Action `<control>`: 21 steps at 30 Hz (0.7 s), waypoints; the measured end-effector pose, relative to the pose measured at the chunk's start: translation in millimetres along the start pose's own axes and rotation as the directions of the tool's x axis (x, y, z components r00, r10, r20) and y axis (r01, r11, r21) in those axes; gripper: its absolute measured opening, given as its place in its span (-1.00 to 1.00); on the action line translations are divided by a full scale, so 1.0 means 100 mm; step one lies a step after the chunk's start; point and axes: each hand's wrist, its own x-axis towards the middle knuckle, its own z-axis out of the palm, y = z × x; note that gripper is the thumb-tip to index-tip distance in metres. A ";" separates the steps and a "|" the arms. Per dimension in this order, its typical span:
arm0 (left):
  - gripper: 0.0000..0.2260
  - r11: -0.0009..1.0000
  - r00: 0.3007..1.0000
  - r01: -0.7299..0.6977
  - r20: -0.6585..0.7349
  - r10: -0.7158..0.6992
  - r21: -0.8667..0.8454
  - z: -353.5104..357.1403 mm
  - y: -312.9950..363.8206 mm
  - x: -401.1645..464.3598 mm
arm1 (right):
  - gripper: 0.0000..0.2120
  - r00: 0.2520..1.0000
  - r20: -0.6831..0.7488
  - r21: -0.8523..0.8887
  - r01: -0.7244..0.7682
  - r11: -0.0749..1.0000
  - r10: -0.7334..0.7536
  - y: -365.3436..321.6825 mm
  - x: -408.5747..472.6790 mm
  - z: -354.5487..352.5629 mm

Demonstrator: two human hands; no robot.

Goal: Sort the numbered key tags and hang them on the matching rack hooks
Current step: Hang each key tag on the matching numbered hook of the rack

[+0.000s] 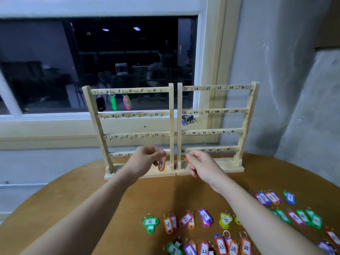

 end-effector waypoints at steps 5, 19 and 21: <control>-0.83 0.997 0.996 -0.067 -0.054 0.069 0.046 -0.42 0.32 0.01 | -0.78 0.994 0.020 -0.020 0.110 0.994 -0.110 -0.44 0.08 0.13; -0.79 0.960 0.864 -0.151 -0.441 0.243 0.235 -1.04 1.15 0.60 | -0.77 0.920 -0.080 -0.067 0.379 0.923 -0.384 -1.31 0.75 0.41; -0.81 0.951 0.858 -0.141 -0.445 0.256 0.275 -1.05 1.19 0.68 | -0.78 0.905 -0.094 -0.068 0.410 0.910 -0.415 -1.39 0.84 0.45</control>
